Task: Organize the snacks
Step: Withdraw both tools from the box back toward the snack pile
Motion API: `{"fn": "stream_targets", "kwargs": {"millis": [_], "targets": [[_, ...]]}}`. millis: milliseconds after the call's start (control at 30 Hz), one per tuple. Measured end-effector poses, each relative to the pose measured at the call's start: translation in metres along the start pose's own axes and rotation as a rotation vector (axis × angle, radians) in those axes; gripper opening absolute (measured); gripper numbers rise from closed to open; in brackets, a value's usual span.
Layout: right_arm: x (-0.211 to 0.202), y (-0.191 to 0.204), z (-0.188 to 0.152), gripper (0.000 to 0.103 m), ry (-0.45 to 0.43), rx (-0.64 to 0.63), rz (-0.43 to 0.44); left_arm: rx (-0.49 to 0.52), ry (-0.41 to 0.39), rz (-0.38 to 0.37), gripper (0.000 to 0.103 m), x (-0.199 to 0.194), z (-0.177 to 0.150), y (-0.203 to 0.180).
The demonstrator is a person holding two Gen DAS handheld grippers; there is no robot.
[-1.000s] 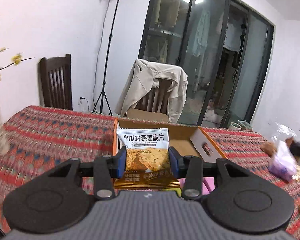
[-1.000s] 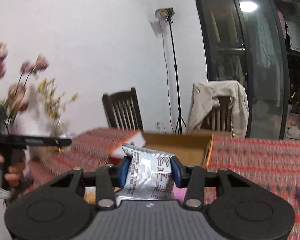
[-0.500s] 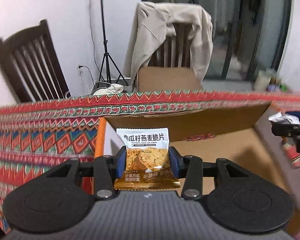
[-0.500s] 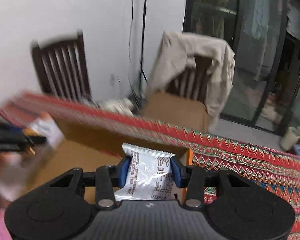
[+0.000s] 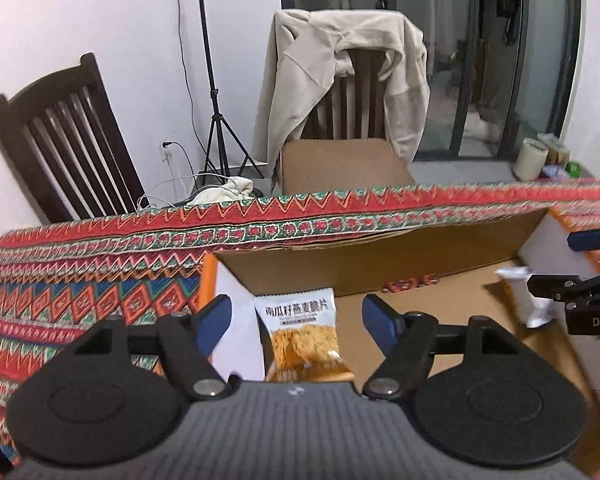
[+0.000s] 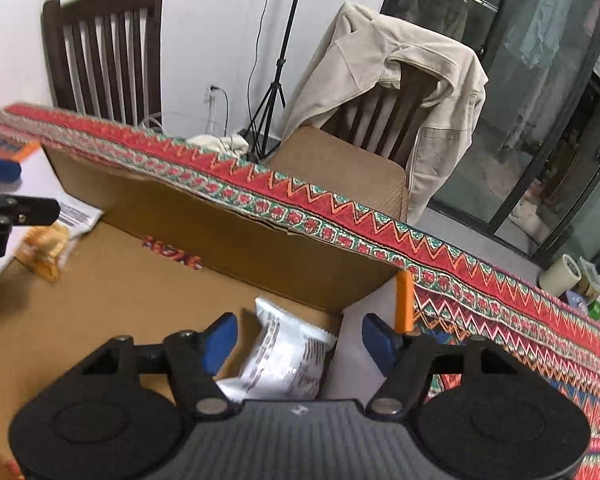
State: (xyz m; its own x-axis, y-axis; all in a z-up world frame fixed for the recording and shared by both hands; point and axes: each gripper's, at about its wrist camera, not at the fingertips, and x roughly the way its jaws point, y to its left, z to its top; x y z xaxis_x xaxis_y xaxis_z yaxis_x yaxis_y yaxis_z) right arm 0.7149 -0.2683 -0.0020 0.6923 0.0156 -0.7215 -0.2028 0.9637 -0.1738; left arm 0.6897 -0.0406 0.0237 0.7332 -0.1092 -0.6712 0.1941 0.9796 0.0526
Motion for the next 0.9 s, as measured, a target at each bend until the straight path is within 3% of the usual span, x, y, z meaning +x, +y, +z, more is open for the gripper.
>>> {"fn": "stream_targets", "kwargs": {"millis": [167, 233, 333, 400, 567, 667, 900], "targets": [[-0.072, -0.014, -0.011, 0.081, -0.089, 0.053, 0.048, -0.042, -0.044, -0.05, 0.083, -0.076, -0.007, 0.009], [-0.108, -0.017, -0.019, 0.082, -0.125, 0.057, 0.061, -0.069, -0.067, -0.062, 0.089, -0.112, -0.014, 0.012], [-0.167, -0.022, -0.036, 0.088, -0.18, 0.073, 0.085, -0.116, -0.114, -0.1, 0.1, -0.175, -0.034, 0.015], [-0.207, -0.025, -0.053, 0.095, -0.215, 0.093, 0.098, -0.122, -0.145, -0.122, 0.101, -0.215, -0.052, 0.012], [-0.3, -0.027, -0.113, 0.103, -0.308, 0.144, 0.099, -0.11, -0.206, -0.158, 0.103, -0.3, -0.109, 0.0], [-0.351, -0.024, -0.162, 0.103, -0.362, 0.159, 0.102, -0.096, -0.249, -0.154, 0.103, -0.336, -0.151, -0.008], [-0.428, -0.002, -0.283, 0.103, -0.462, 0.169, 0.034, -0.051, -0.349, -0.108, 0.103, -0.398, -0.259, -0.024]]}}
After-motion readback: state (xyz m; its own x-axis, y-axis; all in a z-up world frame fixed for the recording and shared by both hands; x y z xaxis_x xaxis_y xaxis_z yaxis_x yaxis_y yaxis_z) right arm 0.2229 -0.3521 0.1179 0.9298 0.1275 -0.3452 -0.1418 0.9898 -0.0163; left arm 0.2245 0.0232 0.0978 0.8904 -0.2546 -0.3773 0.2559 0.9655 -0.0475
